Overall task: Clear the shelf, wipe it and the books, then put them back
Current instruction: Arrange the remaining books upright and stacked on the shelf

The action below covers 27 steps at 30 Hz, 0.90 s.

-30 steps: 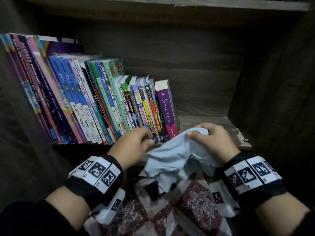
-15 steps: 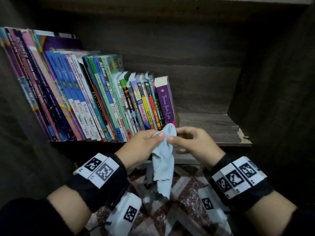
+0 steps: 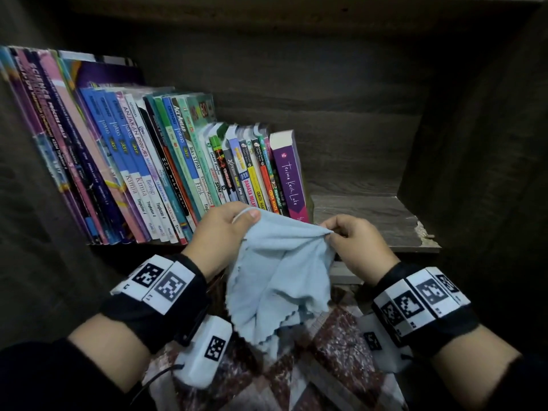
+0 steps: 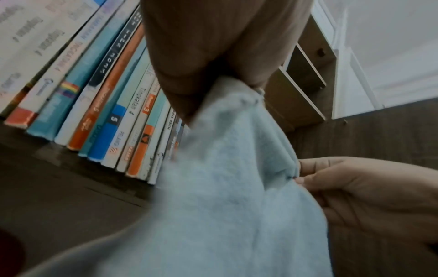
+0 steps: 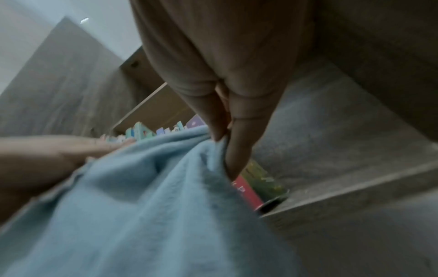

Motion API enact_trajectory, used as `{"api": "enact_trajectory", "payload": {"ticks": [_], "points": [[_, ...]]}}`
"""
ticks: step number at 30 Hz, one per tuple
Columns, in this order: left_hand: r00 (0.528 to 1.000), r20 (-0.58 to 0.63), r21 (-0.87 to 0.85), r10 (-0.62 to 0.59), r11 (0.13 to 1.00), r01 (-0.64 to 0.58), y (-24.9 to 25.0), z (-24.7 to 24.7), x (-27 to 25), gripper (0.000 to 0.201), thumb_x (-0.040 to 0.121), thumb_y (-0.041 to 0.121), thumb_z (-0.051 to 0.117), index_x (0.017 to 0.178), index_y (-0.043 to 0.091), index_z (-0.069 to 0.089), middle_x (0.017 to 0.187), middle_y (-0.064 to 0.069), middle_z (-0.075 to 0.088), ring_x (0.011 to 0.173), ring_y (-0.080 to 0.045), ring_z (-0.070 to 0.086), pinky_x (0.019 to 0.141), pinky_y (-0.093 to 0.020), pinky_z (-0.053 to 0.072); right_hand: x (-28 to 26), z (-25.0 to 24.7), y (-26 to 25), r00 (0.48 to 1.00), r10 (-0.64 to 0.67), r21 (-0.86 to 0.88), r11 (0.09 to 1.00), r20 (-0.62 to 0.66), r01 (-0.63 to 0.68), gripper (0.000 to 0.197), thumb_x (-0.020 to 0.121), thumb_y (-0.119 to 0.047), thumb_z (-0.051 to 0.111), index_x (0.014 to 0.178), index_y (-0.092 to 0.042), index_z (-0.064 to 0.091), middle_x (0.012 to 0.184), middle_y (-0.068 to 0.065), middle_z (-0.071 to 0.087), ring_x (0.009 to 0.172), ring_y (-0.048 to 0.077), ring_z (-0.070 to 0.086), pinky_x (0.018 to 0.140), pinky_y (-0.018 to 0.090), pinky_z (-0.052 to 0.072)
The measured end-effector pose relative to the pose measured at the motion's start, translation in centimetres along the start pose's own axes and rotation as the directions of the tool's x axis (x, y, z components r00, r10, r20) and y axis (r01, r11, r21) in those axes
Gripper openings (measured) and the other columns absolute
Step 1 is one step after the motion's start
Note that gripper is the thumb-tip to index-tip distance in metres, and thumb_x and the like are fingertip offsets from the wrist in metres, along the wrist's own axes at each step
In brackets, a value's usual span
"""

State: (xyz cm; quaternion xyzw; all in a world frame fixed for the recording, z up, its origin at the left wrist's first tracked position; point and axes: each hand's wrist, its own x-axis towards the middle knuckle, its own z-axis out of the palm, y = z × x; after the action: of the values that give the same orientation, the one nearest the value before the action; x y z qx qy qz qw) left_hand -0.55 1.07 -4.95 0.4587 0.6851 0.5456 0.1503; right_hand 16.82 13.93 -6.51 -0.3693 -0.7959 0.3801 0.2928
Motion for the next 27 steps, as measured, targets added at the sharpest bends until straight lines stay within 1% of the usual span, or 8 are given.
{"api": "enact_trajectory", "payload": {"ticks": [4,6,7,11,15,18,22,27], "points": [[0.971,0.233,0.130,-0.048,0.991,0.018,0.3,-0.2,-0.3,0.020,0.083,0.029,0.072,0.095,0.015,0.064,0.092,-0.007,0.070,0.082,-0.023,0.067,0.074,-0.041,0.054,0.0,0.4,-0.6,0.994,0.103,0.291,0.951,0.036,-0.108,0.027,0.096,-0.002,0.043,0.080,-0.018,0.058,0.074,0.003,0.061,0.067,0.018,0.055,0.060,0.032,0.044],[0.975,0.217,0.174,-0.043,0.985,0.005,0.3,-0.6,-0.3,0.016,0.082,0.023,0.073,0.094,0.016,0.065,0.091,-0.003,0.069,0.081,-0.021,0.066,0.073,-0.037,0.052,-0.5,0.1,-1.2,0.999,0.019,0.312,0.950,0.040,-0.030,0.013,0.097,-0.015,0.050,0.088,-0.021,0.057,0.083,-0.003,0.061,0.073,0.011,0.055,0.062,0.026,0.043],[0.984,0.175,0.188,-0.024,0.982,-0.010,0.3,-0.9,-0.3,0.008,0.085,0.020,0.071,0.089,0.016,0.066,0.085,-0.001,0.068,0.076,-0.019,0.063,0.070,-0.034,0.049,-0.8,-0.3,-1.6,0.996,-0.044,0.250,0.968,0.074,0.024,0.003,0.093,-0.022,0.058,0.095,-0.024,0.057,0.090,-0.006,0.062,0.080,0.009,0.057,0.068,0.024,0.045],[0.998,0.051,0.175,0.039,0.983,-0.048,0.1,-2.6,0.3,0.022,0.096,0.013,0.054,0.083,0.022,0.069,0.074,0.004,0.065,0.068,-0.013,0.057,0.065,-0.026,0.044,-0.3,-1.6,-0.5,0.968,-0.114,-0.440,0.875,0.223,0.204,0.049,0.082,-0.011,0.068,0.123,-0.024,0.046,0.109,-0.003,0.056,0.101,0.016,0.055,0.078,0.026,0.042],[0.990,0.136,0.462,0.026,0.883,-0.086,-0.7,-4.6,0.5,0.021,0.099,0.018,0.048,0.090,0.026,0.065,0.080,-0.003,0.064,0.073,-0.020,0.058,0.064,-0.030,0.041,0.4,-3.6,1.1,1.000,-0.009,-0.386,0.922,0.028,0.019,0.027,0.082,-0.005,0.066,0.099,-0.022,0.056,0.093,-0.001,0.063,0.083,0.014,0.059,0.064,0.022,0.041],[0.994,0.111,0.478,-0.018,0.878,-0.037,-1.3,-5.3,0.7,0.024,0.096,0.010,0.053,0.087,0.026,0.067,0.077,-0.004,0.064,0.072,-0.022,0.059,0.067,-0.032,0.044,0.6,-5.2,1.4,0.998,-0.025,-0.326,0.945,-0.063,0.003,0.020,0.079,-0.006,0.070,0.080,-0.024,0.061,0.083,-0.002,0.065,0.078,0.012,0.059,0.059,0.020,0.040],[0.993,-0.067,0.220,-0.094,0.970,0.106,-1.4,-5.4,0.9,0.024,0.089,-0.005,0.058,0.094,0.015,0.071,0.083,-0.004,0.066,0.077,-0.022,0.061,0.075,-0.037,0.054,0.8,-5.2,1.8,0.992,-0.051,-0.233,0.972,-0.113,0.023,0.016,0.091,-0.010,0.058,0.083,-0.023,0.062,0.087,-0.002,0.062,0.081,0.015,0.056,0.064,0.027,0.043],[0.947,-0.118,-0.387,-0.298,0.892,0.232,-0.8,-4.4,0.7,0.019,0.100,0.007,0.044,0.096,0.011,0.062,0.082,-0.007,0.064,0.064,-0.017,0.061,0.051,-0.026,0.056,0.5,-4.0,0.5,0.979,-0.030,0.224,0.972,-0.203,0.077,0.026,0.100,-0.015,0.044,0.082,-0.029,0.055,0.077,-0.002,0.055,0.065,0.010,0.056,0.056,0.032,0.052]]}}
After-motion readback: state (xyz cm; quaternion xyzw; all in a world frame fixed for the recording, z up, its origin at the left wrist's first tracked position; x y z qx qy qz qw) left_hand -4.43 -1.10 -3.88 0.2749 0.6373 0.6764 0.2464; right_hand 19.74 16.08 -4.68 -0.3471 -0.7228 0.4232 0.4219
